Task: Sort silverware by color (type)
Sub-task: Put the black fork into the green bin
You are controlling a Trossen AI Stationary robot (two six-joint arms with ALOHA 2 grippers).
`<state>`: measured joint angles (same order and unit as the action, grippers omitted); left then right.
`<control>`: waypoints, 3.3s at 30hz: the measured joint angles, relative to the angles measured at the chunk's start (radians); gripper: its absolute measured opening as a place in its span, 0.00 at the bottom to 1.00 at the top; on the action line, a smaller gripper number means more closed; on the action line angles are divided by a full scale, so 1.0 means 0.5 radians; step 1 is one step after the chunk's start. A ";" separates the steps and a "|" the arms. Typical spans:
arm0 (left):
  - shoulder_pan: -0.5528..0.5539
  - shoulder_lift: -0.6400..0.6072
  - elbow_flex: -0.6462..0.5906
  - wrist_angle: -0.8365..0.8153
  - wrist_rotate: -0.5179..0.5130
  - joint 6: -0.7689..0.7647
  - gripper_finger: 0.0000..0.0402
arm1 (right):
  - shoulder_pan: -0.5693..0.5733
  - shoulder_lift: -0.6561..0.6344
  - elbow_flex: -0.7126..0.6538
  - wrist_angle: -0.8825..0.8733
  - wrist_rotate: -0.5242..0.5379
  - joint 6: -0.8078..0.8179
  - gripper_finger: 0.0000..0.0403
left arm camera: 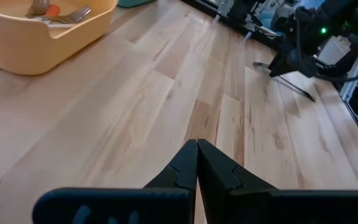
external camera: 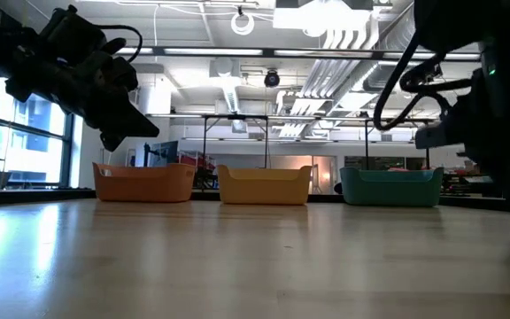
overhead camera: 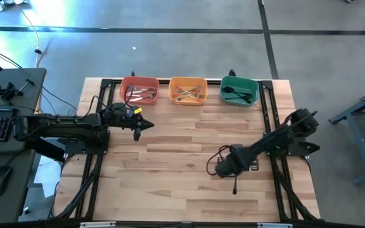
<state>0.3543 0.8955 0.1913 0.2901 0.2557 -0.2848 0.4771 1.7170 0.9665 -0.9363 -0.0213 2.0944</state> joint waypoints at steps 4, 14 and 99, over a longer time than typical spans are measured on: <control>0.030 0.000 0.000 0.000 0.001 -0.001 0.00 | -0.014 0.070 0.007 0.055 -0.034 0.045 0.42; 0.055 0.000 0.000 0.001 0.006 0.001 0.00 | -0.032 0.048 0.000 0.181 0.072 -0.093 0.21; 0.050 0.002 0.002 -0.228 -0.220 -0.085 0.00 | -1.437 -0.039 -0.584 2.015 -0.648 -2.688 0.21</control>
<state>0.3794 0.8963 0.1921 0.1759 0.1454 -0.3274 -0.2412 1.6973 0.6746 0.0714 -0.3452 0.7506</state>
